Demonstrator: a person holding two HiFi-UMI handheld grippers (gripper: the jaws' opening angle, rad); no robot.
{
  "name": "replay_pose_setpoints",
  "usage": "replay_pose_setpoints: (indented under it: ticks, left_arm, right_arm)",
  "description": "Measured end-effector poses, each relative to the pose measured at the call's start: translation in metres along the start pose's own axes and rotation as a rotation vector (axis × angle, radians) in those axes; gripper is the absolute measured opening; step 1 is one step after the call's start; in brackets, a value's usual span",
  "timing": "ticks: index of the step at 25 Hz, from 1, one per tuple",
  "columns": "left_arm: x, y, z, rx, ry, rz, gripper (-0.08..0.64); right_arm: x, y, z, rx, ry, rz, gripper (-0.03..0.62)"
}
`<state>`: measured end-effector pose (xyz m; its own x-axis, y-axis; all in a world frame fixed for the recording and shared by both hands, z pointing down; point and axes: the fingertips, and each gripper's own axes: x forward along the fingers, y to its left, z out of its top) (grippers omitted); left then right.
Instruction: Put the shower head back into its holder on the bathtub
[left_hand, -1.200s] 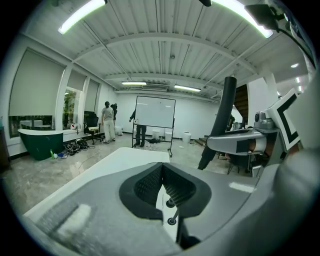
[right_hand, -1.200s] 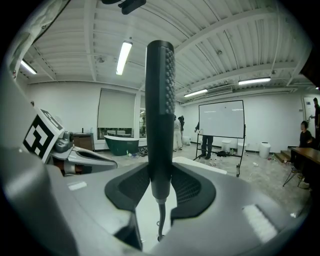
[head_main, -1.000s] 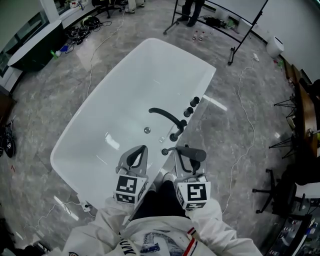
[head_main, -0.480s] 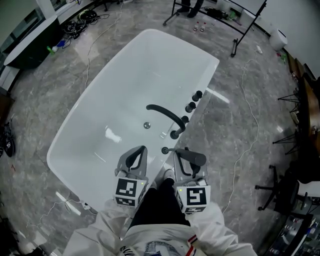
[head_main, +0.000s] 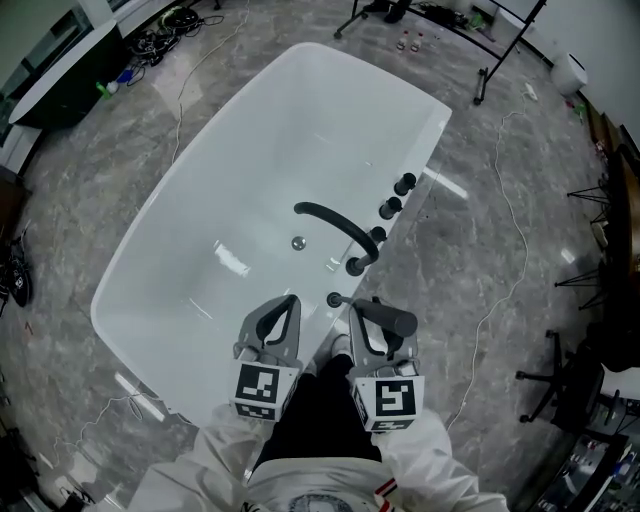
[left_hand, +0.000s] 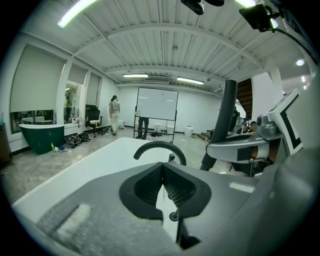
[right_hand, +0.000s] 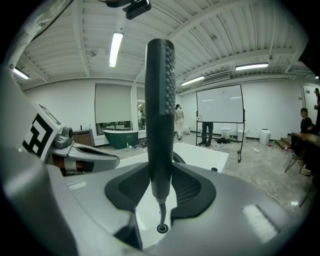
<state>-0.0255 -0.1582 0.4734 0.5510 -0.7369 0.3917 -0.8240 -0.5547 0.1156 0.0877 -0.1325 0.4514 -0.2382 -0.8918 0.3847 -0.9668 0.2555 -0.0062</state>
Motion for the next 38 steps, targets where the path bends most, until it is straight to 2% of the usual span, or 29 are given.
replay_pose_setpoints:
  ticks: [10,24,38]
  left_arm:
    - [0.019,-0.008,-0.024,-0.008,0.021,-0.020,-0.002]
    - [0.033,-0.001,-0.071,-0.050,0.079,0.012,-0.002]
    - [0.047,-0.005,-0.093,-0.056,0.090,0.016,-0.002]
  right_arm:
    - [0.013,-0.004,-0.024,0.003,0.027,0.014,0.137]
    - [0.035,-0.002,-0.072,0.019,0.084,0.029,0.137]
    - [0.050,-0.004,-0.100,0.028,0.091,0.032,0.137]
